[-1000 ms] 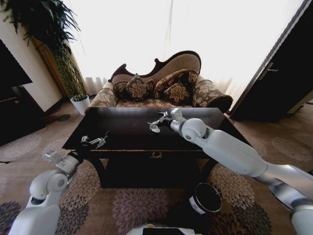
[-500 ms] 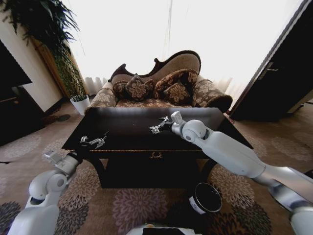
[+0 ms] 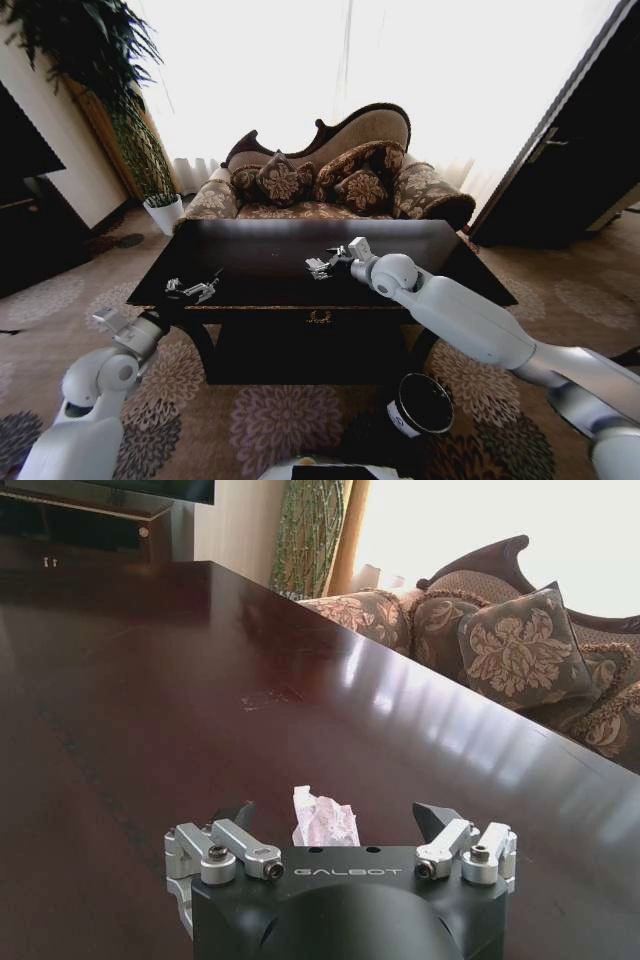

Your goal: Move to the front of the table and place the trash on the table into the trash bin.

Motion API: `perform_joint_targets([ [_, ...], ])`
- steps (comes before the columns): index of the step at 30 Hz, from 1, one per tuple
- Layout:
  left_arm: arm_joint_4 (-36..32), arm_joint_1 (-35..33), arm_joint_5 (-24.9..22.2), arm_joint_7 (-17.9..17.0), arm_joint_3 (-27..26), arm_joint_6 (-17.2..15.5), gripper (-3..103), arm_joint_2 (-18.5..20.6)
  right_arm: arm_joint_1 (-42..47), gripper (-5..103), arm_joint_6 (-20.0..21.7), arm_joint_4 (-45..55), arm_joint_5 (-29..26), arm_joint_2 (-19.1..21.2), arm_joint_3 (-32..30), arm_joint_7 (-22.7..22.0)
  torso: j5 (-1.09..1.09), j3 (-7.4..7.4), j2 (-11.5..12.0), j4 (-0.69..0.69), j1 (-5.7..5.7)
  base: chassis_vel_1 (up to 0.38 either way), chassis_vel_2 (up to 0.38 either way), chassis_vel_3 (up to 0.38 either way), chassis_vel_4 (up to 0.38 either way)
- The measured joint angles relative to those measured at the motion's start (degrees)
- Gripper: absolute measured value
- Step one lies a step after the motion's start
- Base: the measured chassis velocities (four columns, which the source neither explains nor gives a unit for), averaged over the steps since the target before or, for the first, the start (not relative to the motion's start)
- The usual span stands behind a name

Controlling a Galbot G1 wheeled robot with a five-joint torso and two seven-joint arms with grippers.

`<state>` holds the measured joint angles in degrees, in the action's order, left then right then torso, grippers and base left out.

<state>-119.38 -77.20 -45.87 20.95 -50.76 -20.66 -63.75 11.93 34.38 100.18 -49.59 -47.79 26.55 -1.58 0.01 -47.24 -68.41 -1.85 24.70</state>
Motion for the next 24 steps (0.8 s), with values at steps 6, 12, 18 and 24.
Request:
perform_joint_targets([
  [6,0.27,0.23,0.02,0.07,-0.03,0.04,100,0.10,0.58,70,-0.43,0.01,0.45,-0.13,0.00,1.11,0.00,0.00,0.00,0.00,0.00,0.000,0.000,0.000,0.000],
  [12,0.38,0.34,0.09,0.10,0.18,0.05,100,0.06,1.91,42,-1.03,0.11,1.65,0.30,-0.43,1.78,0.00,0.00,0.00,-0.01,0.00,0.000,0.000,0.000,0.000],
  [18,0.41,0.46,0.11,0.11,0.34,0.06,100,0.06,2.03,26,-1.31,0.48,1.75,0.71,-0.89,2.42,0.00,0.00,0.00,0.00,0.00,0.000,0.000,0.000,0.000],
  [24,0.28,0.46,0.11,0.12,0.34,0.06,100,0.07,2.21,2,-1.69,1.18,1.74,1.39,-1.40,3.06,0.00,0.00,0.00,-0.01,0.00,0.000,0.000,0.000,0.000],
])
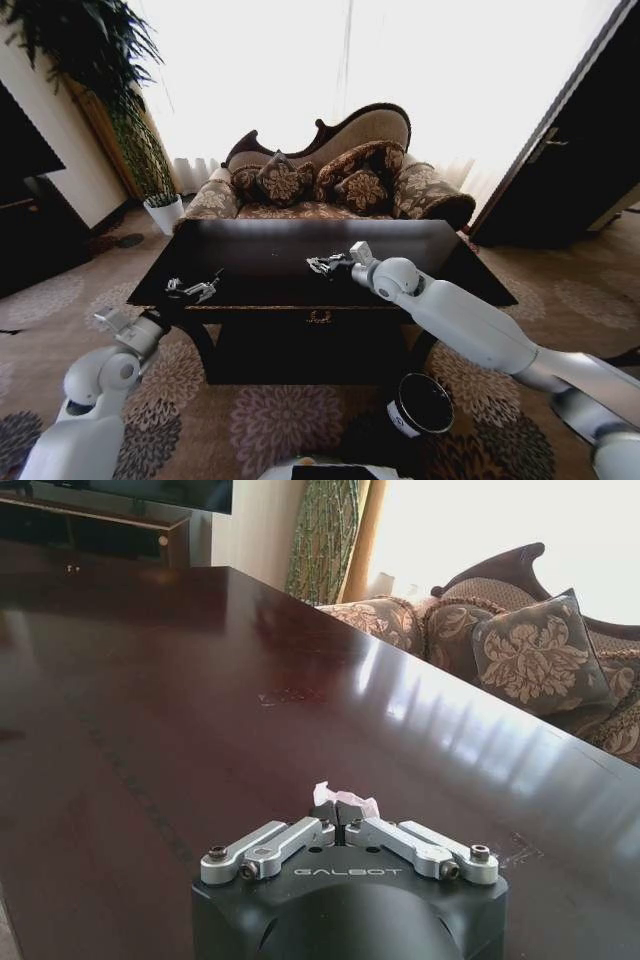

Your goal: Move to the front of the table and place the trash on the table into the trash bin.

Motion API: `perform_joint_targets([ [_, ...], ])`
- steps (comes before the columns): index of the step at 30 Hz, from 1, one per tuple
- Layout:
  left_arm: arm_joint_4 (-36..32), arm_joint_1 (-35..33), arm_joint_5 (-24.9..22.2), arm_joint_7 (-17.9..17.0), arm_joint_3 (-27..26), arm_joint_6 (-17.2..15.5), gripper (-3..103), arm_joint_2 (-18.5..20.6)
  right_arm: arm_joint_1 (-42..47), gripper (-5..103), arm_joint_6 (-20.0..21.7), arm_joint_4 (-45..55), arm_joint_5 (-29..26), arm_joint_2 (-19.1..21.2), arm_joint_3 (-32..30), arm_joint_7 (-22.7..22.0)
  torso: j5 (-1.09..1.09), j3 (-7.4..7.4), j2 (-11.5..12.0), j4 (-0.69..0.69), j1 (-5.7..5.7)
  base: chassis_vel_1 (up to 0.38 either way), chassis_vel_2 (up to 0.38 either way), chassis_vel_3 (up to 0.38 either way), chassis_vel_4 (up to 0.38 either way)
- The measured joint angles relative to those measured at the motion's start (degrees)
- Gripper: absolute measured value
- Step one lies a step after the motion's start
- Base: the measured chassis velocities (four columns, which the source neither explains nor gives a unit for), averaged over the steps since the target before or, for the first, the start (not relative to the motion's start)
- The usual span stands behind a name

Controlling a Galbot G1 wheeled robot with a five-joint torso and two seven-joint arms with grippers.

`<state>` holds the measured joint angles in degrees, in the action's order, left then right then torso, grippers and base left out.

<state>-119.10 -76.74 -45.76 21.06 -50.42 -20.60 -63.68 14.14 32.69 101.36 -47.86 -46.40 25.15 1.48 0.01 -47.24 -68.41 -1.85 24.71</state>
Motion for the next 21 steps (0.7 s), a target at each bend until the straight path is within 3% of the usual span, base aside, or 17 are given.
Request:
perform_joint_targets([
  [15,-0.63,-0.60,-0.13,-0.01,-0.60,0.03,100,0.02,1.78,0,-0.73,2.63,-0.57,0.96,-2.46,0.26,0.00,0.00,0.00,0.01,0.00,0.000,0.000,0.000,0.000],
  [20,-0.75,-0.68,-0.19,-0.05,-0.62,0.04,100,0.05,6.05,0,-2.04,6.58,-1.56,4.00,-8.53,1.34,0.00,0.00,0.00,0.02,0.00,0.000,0.000,0.000,0.000],
  [21,-0.76,-0.68,-0.20,-0.09,-0.62,0.04,100,0.09,9.25,0,-2.54,8.37,-1.48,5.73,-12.08,2.03,0.00,0.00,0.00,0.02,0.00,0.000,0.000,0.000,0.000],
])
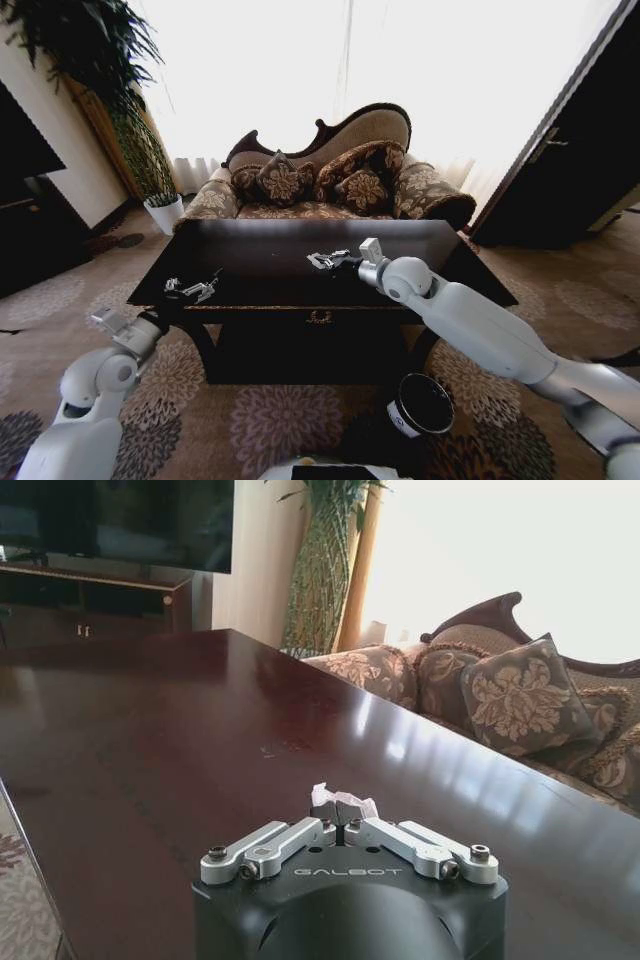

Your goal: Move to the front of the table and place the trash on the table into the trash bin.

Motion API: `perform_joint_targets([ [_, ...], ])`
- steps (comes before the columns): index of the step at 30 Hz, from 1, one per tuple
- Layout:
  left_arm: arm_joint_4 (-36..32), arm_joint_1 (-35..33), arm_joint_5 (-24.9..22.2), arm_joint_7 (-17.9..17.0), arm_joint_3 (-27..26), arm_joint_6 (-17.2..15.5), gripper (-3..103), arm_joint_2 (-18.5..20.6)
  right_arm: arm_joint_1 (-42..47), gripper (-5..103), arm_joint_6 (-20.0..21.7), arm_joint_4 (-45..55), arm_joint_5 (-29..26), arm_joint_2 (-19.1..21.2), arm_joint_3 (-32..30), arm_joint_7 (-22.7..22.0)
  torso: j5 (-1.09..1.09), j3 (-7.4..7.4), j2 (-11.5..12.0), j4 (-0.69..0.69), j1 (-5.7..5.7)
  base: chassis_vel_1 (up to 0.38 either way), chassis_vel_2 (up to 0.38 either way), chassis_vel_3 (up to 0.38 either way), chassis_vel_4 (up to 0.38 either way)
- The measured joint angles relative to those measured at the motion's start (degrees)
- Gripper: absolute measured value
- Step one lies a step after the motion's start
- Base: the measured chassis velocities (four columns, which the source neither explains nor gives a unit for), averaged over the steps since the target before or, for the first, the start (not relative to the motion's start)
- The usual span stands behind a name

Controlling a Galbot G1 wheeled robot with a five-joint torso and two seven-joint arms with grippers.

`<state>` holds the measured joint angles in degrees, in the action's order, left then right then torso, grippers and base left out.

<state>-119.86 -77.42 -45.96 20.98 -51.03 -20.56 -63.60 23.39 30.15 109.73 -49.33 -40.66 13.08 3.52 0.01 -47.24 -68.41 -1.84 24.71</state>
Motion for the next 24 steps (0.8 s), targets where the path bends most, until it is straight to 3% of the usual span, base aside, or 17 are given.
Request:
perform_joint_targets([
  [2,-0.01,0.02,0.00,-0.04,0.08,0.00,100,0.00,6.91,0,-0.73,3.44,0.63,2.43,-7.48,1.12,-0.02,0.00,0.00,-0.02,0.00,0.000,0.000,0.000,0.000],
  [3,-0.01,0.02,0.00,-0.04,0.08,0.00,100,0.00,6.91,0,-0.73,3.44,0.63,2.43,-7.48,1.12,-0.02,0.00,0.00,-0.02,0.00,0.000,0.000,0.000,0.000],
  [6,0.06,0.01,0.22,-0.10,0.19,-0.04,100,-0.29,15.59,0,-1.91,8.33,1.96,3.86,-16.28,1.17,-0.01,0.00,0.00,-0.03,-0.01,0.000,0.000,0.000,0.000],
  [11,0.23,0.38,0.67,-0.27,0.94,-0.14,100,-0.76,27.08,0,-3.09,13.19,3.88,4.18,-27.51,1.20,-0.01,0.00,0.00,-0.02,-0.01,0.000,0.000,0.000,0.000],
  [12,0.23,0.38,0.67,-0.27,0.94,-0.14,100,-0.76,27.08,0,-3.09,13.19,3.88,4.18,-27.51,1.20,-0.01,0.00,0.00,-0.02,-0.01,0.000,0.000,0.000,0.000],
  [15,-0.03,0.14,1.33,-0.27,1.47,-0.18,100,-1.44,34.86,0,-3.84,16.68,3.44,4.00,-37.66,1.20,0.00,0.00,0.00,-0.01,-0.01,0.000,0.000,0.000,0.000],
  [18,-0.58,-0.41,1.53,-0.18,1.38,-0.07,100,-1.91,43.85,0,-5.41,19.98,4.51,2.23,-46.98,1.17,0.02,0.00,-0.01,0.00,-0.01,0.000,0.000,0.000,0.000],
  [19,-0.58,-0.41,1.53,-0.18,1.38,-0.07,100,-1.91,43.85,0,-5.41,19.98,4.51,2.23,-46.98,1.17,0.02,0.00,-0.01,0.00,-0.01,0.000,0.000,0.000,0.000],
  [24,-1.46,-0.42,1.26,-0.07,1.02,0.03,100,-2.22,57.46,0,-8.64,23.90,9.92,-5.54,-58.70,1.98,-0.02,0.00,-0.01,-0.01,-0.02,0.000,0.000,0.000,0.000],
])
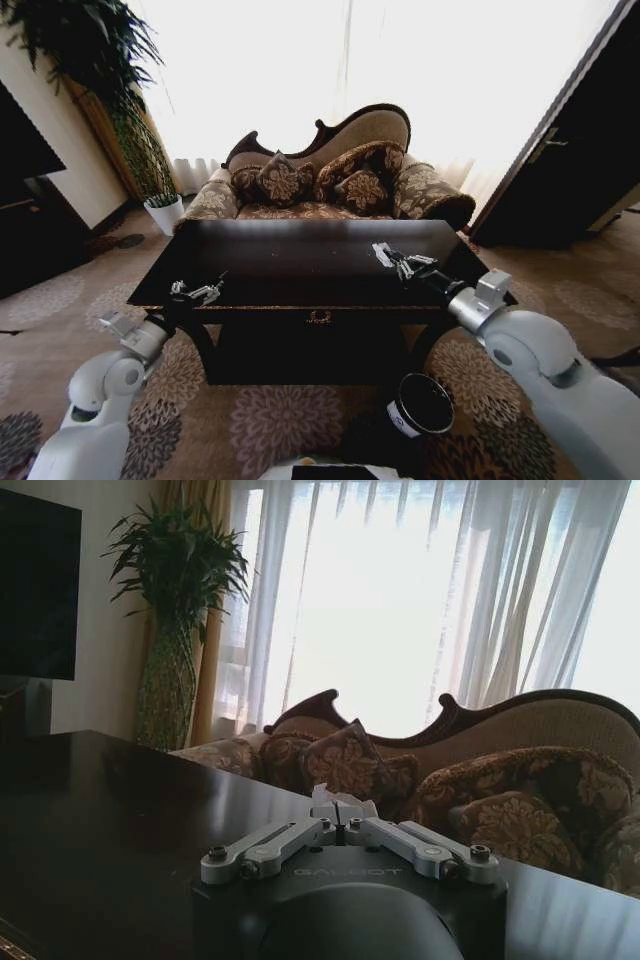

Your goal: Move to the front of the table and place the trash on the table into the trash bin.

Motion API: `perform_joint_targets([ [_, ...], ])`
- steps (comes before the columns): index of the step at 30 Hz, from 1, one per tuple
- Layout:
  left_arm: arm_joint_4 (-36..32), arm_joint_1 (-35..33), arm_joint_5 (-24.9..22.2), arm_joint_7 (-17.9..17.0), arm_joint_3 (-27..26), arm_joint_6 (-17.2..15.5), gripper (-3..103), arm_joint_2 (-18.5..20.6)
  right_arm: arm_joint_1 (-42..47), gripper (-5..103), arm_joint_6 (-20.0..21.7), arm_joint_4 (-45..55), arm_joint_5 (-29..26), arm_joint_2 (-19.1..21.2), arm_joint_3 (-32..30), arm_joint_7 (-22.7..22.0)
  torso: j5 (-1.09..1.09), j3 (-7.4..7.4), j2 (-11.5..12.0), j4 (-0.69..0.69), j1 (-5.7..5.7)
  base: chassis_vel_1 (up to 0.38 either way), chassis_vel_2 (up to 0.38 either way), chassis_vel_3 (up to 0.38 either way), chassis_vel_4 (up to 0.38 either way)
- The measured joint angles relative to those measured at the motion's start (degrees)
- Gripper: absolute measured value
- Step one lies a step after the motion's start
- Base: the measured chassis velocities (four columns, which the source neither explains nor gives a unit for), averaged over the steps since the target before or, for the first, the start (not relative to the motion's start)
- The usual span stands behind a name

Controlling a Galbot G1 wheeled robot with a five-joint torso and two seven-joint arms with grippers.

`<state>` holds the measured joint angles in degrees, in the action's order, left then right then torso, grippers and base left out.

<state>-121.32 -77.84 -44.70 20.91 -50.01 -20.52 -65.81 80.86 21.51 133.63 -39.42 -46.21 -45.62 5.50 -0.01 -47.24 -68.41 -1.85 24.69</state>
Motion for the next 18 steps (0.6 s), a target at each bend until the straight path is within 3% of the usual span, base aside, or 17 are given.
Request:
perform_joint_targets([
  [6,-0.40,-0.44,0.05,0.02,0.06,0.02,100,-0.46,8.93,0,-5.64,1.62,4.78,-6.98,-7.02,1.70,0.02,0.00,0.00,0.01,0.00,0.000,0.000,0.000,0.000],
  [8,-0.58,-0.93,0.07,0.06,-0.16,0.11,100,-0.62,14.66,0,-11.56,1.28,8.22,-10.57,-9.60,2.58,0.04,0.00,0.00,0.00,0.00,0.000,0.000,0.000,0.000],
  [10,-0.61,-1.01,0.06,0.08,-0.24,0.13,100,-0.63,16.49,0,-13.74,0.77,9.57,-11.77,-10.09,2.59,0.02,0.00,0.00,-0.01,0.00,0.000,0.000,0.000,0.000],
  [12,-0.62,-1.04,0.05,0.13,-0.27,0.19,100,-0.64,18.65,0,-18.86,-0.69,11.81,-14.49,-10.69,2.05,0.03,0.00,0.00,-0.01,0.00,0.000,0.000,0.000,0.000],
  [14,-0.66,-0.97,0.04,0.15,-0.23,0.28,100,-0.89,19.77,0,-24.08,-1.97,12.15,-17.53,-10.49,0.48,0.02,0.00,0.00,0.00,0.00,0.000,0.000,0.000,0.000],
  [15,-0.66,-0.97,0.04,0.15,-0.23,0.28,100,-0.89,19.77,0,-24.08,-1.97,12.15,-17.53,-10.49,0.48,0.02,0.00,0.00,0.00,0.00,0.000,0.000,0.000,0.000],
  [18,-0.85,-1.00,0.06,0.20,-0.11,0.38,100,-1.68,21.35,0,-29.30,-3.26,11.56,-23.04,-9.43,-1.25,0.02,-0.01,0.00,0.00,0.02,0.000,0.000,0.000,0.000],
])
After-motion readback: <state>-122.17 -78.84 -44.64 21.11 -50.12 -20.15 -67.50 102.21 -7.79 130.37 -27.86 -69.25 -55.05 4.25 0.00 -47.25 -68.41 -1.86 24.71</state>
